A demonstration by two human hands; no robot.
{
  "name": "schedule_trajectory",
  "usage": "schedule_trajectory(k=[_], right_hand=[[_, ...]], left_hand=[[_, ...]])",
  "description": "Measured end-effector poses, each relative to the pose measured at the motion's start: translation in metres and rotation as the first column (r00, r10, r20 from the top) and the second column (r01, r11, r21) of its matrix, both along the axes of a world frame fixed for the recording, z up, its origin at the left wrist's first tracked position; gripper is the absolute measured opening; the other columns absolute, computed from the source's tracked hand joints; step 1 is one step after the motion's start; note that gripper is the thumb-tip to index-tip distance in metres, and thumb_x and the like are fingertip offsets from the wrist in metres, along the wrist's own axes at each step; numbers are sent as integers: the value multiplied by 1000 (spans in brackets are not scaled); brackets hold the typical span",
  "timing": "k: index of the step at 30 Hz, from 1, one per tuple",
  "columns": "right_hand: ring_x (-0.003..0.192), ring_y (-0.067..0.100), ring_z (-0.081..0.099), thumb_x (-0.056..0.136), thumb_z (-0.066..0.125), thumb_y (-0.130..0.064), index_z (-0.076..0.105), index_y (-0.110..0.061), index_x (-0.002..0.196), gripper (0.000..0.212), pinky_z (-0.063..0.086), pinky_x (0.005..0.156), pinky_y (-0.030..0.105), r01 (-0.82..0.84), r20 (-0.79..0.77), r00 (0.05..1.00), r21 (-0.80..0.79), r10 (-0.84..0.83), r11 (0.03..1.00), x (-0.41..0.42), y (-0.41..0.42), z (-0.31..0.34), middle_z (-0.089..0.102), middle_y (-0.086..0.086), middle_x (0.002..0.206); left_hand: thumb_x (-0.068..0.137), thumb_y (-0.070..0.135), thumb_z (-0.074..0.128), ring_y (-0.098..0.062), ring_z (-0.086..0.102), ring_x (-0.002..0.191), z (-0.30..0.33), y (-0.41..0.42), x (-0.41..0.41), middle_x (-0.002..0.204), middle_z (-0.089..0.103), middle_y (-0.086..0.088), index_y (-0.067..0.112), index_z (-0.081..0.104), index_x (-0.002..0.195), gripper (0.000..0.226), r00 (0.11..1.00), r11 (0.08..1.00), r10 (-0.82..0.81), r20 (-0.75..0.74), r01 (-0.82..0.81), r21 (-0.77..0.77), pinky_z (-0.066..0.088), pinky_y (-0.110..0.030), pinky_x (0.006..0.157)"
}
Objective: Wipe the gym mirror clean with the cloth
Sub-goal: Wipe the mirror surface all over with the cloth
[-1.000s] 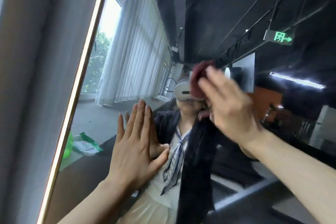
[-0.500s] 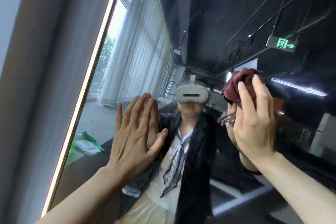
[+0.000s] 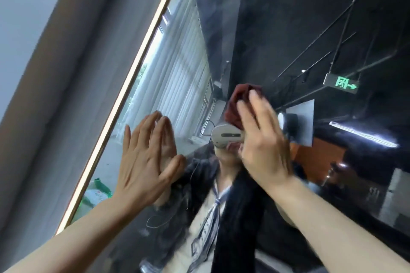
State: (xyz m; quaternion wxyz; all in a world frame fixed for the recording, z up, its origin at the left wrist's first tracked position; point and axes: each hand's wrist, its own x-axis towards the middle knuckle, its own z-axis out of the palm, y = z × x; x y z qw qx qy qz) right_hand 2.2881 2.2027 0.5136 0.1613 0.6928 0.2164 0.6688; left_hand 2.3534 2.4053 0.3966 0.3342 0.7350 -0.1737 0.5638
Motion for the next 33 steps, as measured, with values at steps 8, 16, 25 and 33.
schedule_trajectory(k=[8,16,25,33], right_hand=[[136,43,45,95,51,3,53,4,138,43,44,110,48,-27,91,996,144,14,989,40,67,102,43,27,149],[135,45,46,84,42,1,52,5,139,56,42,110,48,-31,-139,990,-162,8,986,73,143,15,45,28,148],[134,37,49,91,63,-15,56,-3,139,50,37,116,45,-85,-381,912,-544,-155,835,48,119,-143,50,22,147],[136,42,46,86,62,2,53,2,139,54,37,111,43,7,-139,990,-54,-14,999,82,171,-28,46,25,149]], left_hand=[[92,60,38,-23,25,147,-3,4,8,159,30,-9,8,33,153,81,1000,999,-2,13,3,-51,3,-51,124],[93,61,38,-23,27,146,-55,19,7,157,34,-8,10,35,152,79,995,984,1,-96,-18,-175,0,-49,125],[82,69,42,-31,35,143,-146,29,-16,154,38,-14,12,33,151,90,938,971,-45,-343,-39,-234,16,-58,120],[82,83,36,-29,27,146,-142,42,-10,159,29,-7,17,31,153,97,948,962,-113,-298,30,-271,5,-53,121]])
